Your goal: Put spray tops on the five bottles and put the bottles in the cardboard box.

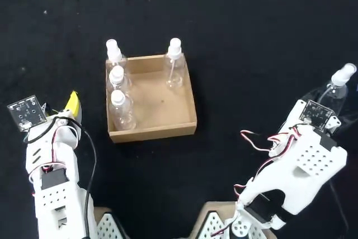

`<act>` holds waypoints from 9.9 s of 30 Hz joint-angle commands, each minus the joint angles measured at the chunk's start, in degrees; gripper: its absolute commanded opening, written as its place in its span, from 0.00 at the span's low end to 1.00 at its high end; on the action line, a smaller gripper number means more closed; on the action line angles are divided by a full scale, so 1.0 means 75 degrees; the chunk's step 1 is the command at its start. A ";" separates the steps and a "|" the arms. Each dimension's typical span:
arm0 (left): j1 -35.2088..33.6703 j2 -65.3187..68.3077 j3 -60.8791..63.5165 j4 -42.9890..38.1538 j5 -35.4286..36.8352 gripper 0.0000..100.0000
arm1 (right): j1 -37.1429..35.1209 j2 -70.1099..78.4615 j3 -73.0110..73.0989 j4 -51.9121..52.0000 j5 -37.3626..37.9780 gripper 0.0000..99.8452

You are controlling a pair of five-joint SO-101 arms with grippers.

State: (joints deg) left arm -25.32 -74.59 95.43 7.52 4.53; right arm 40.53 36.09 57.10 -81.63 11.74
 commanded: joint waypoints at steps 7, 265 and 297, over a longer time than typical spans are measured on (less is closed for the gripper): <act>0.0053 -0.0129 0.0006 -0.0176 0.0023 0.26 | 0.0117 -0.0076 -0.0193 -0.0094 0.0070 0.02; 0.0041 -0.0129 0.0006 -0.0234 -0.0012 0.26 | -0.8545 -0.5339 0.2796 0.3036 -0.1735 0.01; 0.0041 -0.0129 0.0006 -0.0234 -0.0012 0.26 | -0.9014 -0.5070 0.2936 0.3036 -0.1723 0.02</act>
State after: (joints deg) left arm -25.32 -74.59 95.43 7.16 4.53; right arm -25.76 -2.15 81.27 -57.19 -1.71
